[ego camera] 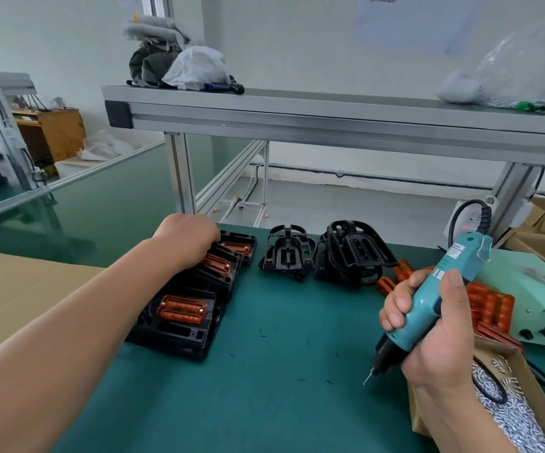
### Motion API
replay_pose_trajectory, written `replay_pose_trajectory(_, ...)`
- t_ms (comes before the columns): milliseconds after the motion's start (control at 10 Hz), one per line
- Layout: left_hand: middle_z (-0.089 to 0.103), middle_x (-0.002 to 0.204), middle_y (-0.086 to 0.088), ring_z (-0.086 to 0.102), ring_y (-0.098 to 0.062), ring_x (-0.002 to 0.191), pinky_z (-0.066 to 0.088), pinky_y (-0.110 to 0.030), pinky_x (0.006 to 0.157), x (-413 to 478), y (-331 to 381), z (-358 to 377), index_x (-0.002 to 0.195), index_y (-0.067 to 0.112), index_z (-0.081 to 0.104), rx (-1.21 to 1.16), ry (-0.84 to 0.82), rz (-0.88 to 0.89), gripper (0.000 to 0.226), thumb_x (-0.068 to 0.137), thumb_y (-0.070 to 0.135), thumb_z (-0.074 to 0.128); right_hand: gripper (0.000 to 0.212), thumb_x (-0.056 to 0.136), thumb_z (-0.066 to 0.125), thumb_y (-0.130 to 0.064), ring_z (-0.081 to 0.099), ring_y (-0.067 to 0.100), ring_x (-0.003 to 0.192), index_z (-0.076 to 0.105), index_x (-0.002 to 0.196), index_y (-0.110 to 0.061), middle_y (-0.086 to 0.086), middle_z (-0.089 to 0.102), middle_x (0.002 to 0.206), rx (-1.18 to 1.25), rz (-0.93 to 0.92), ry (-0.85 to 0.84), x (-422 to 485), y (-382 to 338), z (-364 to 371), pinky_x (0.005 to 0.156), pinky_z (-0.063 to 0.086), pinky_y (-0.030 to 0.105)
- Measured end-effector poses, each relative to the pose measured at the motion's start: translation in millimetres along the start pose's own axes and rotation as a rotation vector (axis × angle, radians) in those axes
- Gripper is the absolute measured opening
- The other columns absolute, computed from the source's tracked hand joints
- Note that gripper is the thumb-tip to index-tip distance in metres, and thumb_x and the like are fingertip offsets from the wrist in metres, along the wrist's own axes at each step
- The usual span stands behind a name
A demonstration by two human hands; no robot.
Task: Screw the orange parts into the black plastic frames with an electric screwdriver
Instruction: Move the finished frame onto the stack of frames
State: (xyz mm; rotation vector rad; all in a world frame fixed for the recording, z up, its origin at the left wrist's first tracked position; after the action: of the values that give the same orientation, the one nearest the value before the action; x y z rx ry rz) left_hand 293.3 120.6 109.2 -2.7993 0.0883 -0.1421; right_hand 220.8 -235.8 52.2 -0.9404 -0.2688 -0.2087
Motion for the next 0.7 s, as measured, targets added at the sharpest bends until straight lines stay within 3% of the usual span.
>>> replay_pose_trajectory(100,0.067,0.107,0.002,0.068,-0.026,0.100,0.057,-0.038,0.074,-2.3,-1.4,0.5,0.125,0.030,0.070,-0.011,0.018,0.006,0.044,0.097,0.002,0.051,0.058,0.080,0.077,-0.071,0.042,0.017,0.048,0.056,0.091,-0.018,0.004,0.045,0.068,0.001,0.003,0.007,-0.4,-0.1,-0.2,0.049,0.041,0.026)
replay_pose_trajectory(300,0.068,0.105,0.003,0.069,-0.024,0.099,0.058,-0.041,0.076,-7.6,-3.9,0.1,0.124,0.026,0.068,-0.019,0.051,-0.013,0.035,0.099,0.007,0.052,0.040,0.100,0.050,-0.057,0.041,0.017,0.048,0.056,0.089,-0.018,0.004,0.044,0.067,0.006,-0.009,0.048,-0.5,0.6,-1.6,0.049,0.040,0.025)
replay_pose_trajectory(400,0.068,0.101,0.003,0.069,-0.024,0.096,0.057,-0.039,0.073,-8.0,-5.5,-2.0,0.119,0.025,0.069,-0.016,0.069,-0.022,0.030,0.099,0.009,0.053,0.039,0.102,0.046,-0.054,0.041,0.016,0.048,0.055,0.090,-0.018,0.004,0.044,0.067,0.007,-0.010,0.053,-1.1,0.1,-1.6,0.049,0.040,0.026)
replay_pose_trajectory(500,0.067,0.097,0.003,0.068,-0.024,0.092,0.058,-0.039,0.073,-7.6,-4.8,-2.4,0.112,0.023,0.070,-0.010,0.058,-0.031,0.021,0.101,0.014,0.054,0.040,0.101,0.047,-0.055,0.041,0.016,0.048,0.055,0.090,-0.018,0.004,0.044,0.067,0.003,-0.006,0.049,-0.9,0.1,-1.1,0.049,0.040,0.026)
replay_pose_trajectory(700,0.072,0.110,0.003,0.069,-0.025,0.103,0.059,-0.042,0.081,-6.1,1.1,-5.8,0.121,0.027,0.070,-0.054,0.076,-0.017,0.021,0.103,0.031,0.059,0.041,0.099,0.051,-0.057,0.041,0.017,0.049,0.055,0.090,-0.017,0.005,0.044,0.068,0.002,-0.004,0.053,1.1,0.9,-2.6,0.049,0.040,0.026)
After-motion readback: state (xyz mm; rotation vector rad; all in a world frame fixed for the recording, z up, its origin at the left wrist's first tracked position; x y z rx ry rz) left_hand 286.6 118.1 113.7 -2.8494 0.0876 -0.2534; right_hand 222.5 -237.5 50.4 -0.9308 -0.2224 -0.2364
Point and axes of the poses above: each hand's wrist, its own x-axis towards the middle knuckle, its own z-axis out of the palm, y = z × x, the point moved 3 cm from there along x, towards the middle knuckle
